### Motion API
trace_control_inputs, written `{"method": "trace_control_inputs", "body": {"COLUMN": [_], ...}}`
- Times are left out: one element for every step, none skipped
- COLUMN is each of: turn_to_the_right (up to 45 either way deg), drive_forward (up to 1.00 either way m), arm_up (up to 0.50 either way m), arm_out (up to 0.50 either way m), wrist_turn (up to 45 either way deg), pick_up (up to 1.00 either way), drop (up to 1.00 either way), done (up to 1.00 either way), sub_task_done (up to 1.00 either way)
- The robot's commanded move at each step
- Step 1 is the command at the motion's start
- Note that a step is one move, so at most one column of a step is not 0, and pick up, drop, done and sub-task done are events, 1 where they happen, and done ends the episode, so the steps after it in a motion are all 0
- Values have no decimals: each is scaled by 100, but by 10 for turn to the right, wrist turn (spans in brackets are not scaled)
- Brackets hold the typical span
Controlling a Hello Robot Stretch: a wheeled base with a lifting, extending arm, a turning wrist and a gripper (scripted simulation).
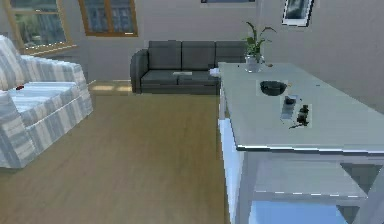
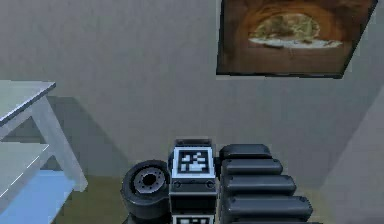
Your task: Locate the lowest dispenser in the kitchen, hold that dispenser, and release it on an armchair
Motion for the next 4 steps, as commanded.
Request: {"method": "trace_control_inputs", "body": {"turn_to_the_right": [-90,0,-240,0], "drive_forward": [0,60,0,100], "arm_up": [0,0,0,0], "arm_out": [0,0,0,0], "wrist_turn": [0,0,0,0], "pick_up": [0,0,0,0], "drop": [0,0,0,0], "done": [0,0,0,0], "sub_task_done": [0,0,0,0]}}
